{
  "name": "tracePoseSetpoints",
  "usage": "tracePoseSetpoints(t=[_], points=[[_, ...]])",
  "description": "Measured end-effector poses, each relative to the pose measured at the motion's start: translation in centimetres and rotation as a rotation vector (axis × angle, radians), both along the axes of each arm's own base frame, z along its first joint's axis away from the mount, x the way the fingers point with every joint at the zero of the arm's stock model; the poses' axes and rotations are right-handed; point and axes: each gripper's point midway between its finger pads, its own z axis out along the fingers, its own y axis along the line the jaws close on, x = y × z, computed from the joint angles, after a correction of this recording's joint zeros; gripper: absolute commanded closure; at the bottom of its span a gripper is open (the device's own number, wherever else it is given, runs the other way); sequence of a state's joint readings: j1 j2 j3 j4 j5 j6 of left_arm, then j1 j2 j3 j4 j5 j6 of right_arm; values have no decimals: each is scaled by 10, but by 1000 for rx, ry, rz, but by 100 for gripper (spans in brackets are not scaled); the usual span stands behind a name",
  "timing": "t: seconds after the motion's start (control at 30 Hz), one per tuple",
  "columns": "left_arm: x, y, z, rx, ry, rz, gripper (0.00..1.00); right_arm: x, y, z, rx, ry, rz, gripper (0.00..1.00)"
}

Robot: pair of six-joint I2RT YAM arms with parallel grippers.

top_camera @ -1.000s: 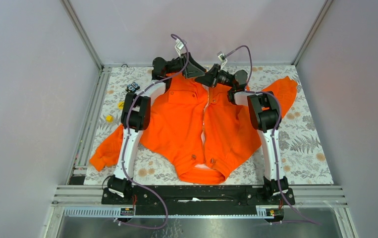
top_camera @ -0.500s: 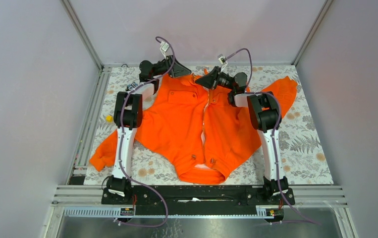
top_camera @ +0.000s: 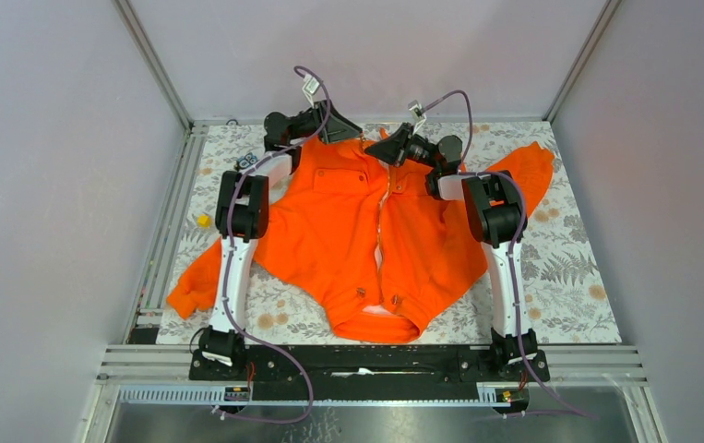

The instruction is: Zip up the jacket

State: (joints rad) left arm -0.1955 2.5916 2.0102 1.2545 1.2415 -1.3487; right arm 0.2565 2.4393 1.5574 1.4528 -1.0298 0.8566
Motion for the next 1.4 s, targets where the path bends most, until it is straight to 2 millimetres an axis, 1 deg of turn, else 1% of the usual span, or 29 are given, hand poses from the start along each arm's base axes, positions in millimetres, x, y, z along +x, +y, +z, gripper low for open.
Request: tracePoseSetpoints(t=[0.1, 0.17, 0.23, 0.3, 0.43, 0.53, 0.73, 0.9, 0.97, 1.07, 1.23, 1.4], points=[[6, -8, 11, -2, -32, 0, 1, -1, 0, 1, 4, 7, 3, 100], [6, -18, 14, 7, -48, -8, 1, -1, 0, 1, 5, 8, 4, 100], [4, -29, 12, 19, -53, -18, 1, -1, 0, 1, 6, 10, 5, 100], [1, -39, 5, 34, -39, -31, 1, -1, 0, 2, 9, 9, 6, 100], [-2, -50, -6, 54, -17, -48, 2, -2, 0, 4, 12, 7, 8, 100], [0, -48, -11, 61, -5, -47, 8, -2, -1, 4, 13, 7, 6, 100], [3, -32, -14, 53, -2, -37, 29, -2, -4, 0, 17, 24, -23, 100], [4, -16, -33, 53, 52, -19, 42, 1, -10, 1, 22, 23, -65, 100], [3, -12, -37, 52, 67, -17, 45, 3, -12, 1, 24, 19, -81, 100], [3, -8, -34, 42, 63, -16, 51, 5, -14, 3, 26, 11, -91, 100], [-2, -7, -26, 24, 45, -26, 61, 6, -15, 5, 22, -1, -109, 100], [-7, -7, -21, 11, 31, -36, 64, 7, -17, 8, 15, -14, -127, 100]])
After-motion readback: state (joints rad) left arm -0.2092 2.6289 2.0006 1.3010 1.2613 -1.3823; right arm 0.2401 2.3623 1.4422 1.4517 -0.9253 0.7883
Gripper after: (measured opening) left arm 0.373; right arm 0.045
